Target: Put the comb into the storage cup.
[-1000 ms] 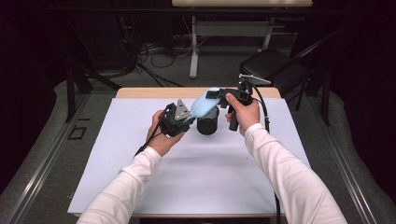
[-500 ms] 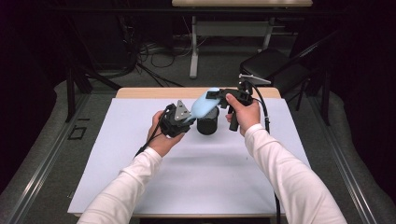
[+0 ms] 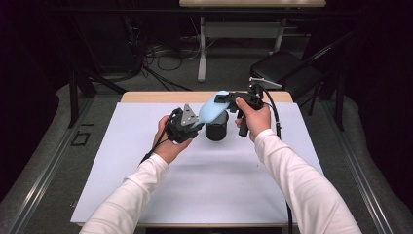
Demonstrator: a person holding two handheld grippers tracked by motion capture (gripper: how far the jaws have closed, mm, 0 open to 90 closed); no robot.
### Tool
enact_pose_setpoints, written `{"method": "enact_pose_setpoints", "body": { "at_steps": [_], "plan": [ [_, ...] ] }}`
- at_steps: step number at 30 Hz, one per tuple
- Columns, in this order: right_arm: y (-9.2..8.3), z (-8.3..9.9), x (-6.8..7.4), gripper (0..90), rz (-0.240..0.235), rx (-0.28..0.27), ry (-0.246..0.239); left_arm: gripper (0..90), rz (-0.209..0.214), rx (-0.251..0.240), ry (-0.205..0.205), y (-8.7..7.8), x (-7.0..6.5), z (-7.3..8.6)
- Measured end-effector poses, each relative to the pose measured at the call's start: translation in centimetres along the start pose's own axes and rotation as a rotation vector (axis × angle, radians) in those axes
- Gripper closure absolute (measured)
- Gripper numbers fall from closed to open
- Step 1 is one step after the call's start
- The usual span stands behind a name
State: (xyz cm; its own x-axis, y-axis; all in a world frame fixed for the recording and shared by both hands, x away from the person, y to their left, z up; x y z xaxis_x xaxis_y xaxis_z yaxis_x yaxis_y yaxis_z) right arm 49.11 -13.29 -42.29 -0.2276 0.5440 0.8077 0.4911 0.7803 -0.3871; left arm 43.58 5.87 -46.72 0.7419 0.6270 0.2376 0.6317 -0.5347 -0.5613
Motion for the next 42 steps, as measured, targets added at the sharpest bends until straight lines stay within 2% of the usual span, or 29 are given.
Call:
{"method": "enact_pose_setpoints", "body": {
  "at_steps": [11,20,36,42],
  "plan": [
    [0.0,0.0,-0.1,52.0,-0.001,0.008,0.019,65.5,0.002,-0.009,-0.008,-0.1,0.1,0.0],
    [0.0,-0.1,-0.1,52.0,-0.009,0.005,0.032,58.2,0.003,-0.020,-0.030,-0.4,0.5,0.2],
    [0.1,-0.2,-0.2,52.0,-0.010,0.003,0.025,41.3,0.019,-0.057,-0.104,-0.7,0.8,0.7],
    [-0.1,-0.3,-0.2,52.0,-0.013,-0.003,0.020,40.0,0.035,-0.060,-0.146,-1.2,1.2,0.9]
  ]
}}
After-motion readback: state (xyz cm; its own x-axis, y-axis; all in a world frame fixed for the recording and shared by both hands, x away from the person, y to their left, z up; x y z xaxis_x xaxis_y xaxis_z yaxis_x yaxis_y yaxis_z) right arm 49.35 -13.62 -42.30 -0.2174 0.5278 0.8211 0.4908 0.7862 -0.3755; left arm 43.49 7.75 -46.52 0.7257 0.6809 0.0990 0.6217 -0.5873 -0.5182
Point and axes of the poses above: each handheld gripper's, and its own axes: y roughly forward along the jaws, z roughly out of its underside, x roughly to its left, the point moved 4 cm from there along y, roughly forward along the jaws, and after that the axes turned 3 degrees about -y, right-handed, at the moved point
